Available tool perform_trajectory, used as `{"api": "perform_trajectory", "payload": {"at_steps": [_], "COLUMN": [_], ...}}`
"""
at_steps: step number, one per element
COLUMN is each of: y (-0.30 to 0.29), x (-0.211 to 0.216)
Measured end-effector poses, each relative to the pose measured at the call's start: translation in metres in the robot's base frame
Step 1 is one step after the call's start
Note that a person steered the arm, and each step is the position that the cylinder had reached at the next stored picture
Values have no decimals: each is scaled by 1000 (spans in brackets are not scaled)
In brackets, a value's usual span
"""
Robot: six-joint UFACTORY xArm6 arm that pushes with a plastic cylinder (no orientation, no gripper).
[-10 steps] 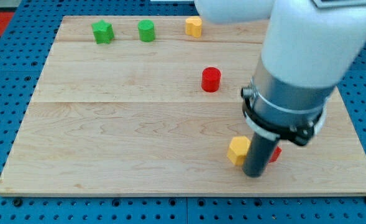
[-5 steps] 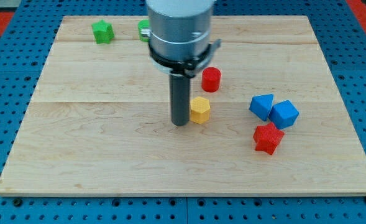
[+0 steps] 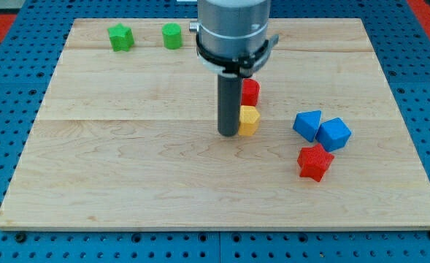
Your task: Move the yellow hexagon parallel to the green circle
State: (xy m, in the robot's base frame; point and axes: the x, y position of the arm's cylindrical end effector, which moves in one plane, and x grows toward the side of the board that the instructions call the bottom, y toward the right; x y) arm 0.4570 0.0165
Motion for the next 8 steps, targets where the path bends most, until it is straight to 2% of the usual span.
{"api": "perform_trajectory", "payload": {"at_steps": [4, 5, 7, 8], "y": [94, 110, 119, 119], "x": [-5, -35, -128, -109]}}
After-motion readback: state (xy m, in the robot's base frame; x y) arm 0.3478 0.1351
